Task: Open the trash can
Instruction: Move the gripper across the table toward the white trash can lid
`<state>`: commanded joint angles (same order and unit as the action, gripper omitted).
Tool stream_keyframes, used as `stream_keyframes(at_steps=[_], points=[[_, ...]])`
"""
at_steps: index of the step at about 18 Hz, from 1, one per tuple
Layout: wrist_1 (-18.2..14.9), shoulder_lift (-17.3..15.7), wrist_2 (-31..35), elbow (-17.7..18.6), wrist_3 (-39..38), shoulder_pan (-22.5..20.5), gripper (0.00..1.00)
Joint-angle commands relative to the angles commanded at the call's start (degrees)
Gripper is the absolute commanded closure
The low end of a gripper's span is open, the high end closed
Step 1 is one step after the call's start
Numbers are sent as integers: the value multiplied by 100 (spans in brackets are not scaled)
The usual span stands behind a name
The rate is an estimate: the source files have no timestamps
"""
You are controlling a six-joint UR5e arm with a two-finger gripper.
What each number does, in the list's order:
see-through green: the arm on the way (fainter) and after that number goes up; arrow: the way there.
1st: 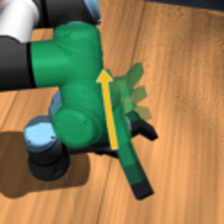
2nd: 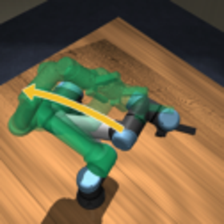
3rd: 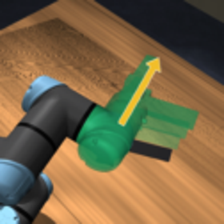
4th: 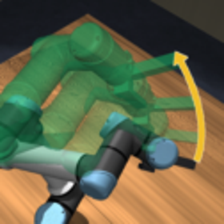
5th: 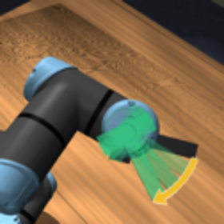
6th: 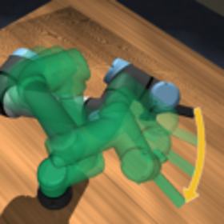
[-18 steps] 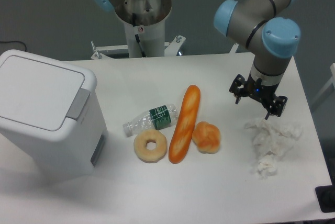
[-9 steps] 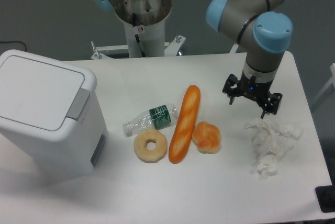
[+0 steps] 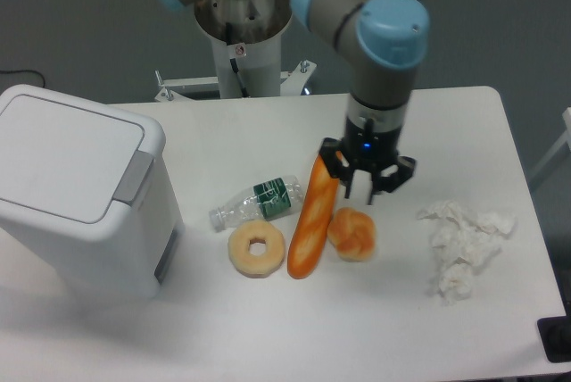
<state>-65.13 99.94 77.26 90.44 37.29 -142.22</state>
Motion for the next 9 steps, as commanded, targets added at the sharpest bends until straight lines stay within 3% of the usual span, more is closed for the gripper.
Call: stream_keyframes(at_steps=[4,9], points=[[35,-62,-238,-210,-845,379,100],[53,-62,-686,-369,-1338,660,100]])
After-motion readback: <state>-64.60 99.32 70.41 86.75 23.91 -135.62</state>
